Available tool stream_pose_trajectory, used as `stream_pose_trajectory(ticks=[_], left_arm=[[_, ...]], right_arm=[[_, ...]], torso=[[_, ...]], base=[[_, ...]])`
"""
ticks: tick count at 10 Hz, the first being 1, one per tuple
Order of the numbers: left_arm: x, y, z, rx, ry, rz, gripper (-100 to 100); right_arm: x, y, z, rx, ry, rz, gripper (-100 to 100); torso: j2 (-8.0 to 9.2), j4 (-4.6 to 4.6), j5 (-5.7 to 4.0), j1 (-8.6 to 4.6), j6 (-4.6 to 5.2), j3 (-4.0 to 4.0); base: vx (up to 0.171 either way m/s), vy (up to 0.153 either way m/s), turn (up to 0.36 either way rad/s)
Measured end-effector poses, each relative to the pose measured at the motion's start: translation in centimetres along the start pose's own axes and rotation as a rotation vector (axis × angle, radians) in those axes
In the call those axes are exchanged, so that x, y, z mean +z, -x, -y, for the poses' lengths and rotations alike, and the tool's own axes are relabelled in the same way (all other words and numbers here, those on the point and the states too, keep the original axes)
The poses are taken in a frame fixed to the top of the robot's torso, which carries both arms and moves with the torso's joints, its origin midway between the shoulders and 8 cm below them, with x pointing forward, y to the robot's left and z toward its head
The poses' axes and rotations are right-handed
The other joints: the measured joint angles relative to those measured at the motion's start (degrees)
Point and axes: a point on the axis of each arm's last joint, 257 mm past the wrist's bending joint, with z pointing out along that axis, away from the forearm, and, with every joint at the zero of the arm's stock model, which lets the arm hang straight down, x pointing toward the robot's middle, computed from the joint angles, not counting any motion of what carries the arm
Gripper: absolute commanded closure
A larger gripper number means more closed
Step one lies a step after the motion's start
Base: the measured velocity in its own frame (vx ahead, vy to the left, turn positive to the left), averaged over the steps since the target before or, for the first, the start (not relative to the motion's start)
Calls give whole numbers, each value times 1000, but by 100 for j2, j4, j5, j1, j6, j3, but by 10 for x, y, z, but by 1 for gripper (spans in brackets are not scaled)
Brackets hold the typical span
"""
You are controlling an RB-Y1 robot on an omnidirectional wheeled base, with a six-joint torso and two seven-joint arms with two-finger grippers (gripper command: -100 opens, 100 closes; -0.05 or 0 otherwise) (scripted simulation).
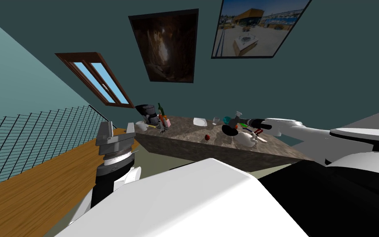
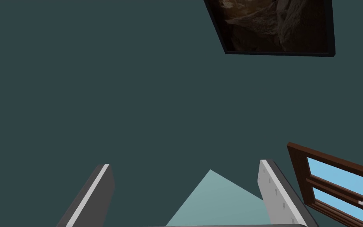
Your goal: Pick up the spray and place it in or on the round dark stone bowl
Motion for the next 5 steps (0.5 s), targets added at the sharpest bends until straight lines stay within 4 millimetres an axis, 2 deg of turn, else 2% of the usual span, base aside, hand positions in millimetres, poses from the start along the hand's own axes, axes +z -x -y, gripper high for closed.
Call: stream_pose_trajectory(ticks=[2,3,4,5], left_arm=[[0,0,0,0,0,0,0],[0,0,0,0,0,0,0],[0,0,0,0,0,0,0],[0,0,0,0,0,0,0]], right_arm=[[0,0,0,0,0,0,-100],[0,0,0,0,0,0,0],[0,0,0,0,0,0,-100],[-2,6,-1,-3,0,0,-100]], torso=[[1,0,1,2,0,1],[1,0,1,2,0,1],[1,0,1,2,0,1],[1,1,2,2,0,1]], base=[[0,0,0],[0,0,0],[0,0,0],[-2,-9,-3]])
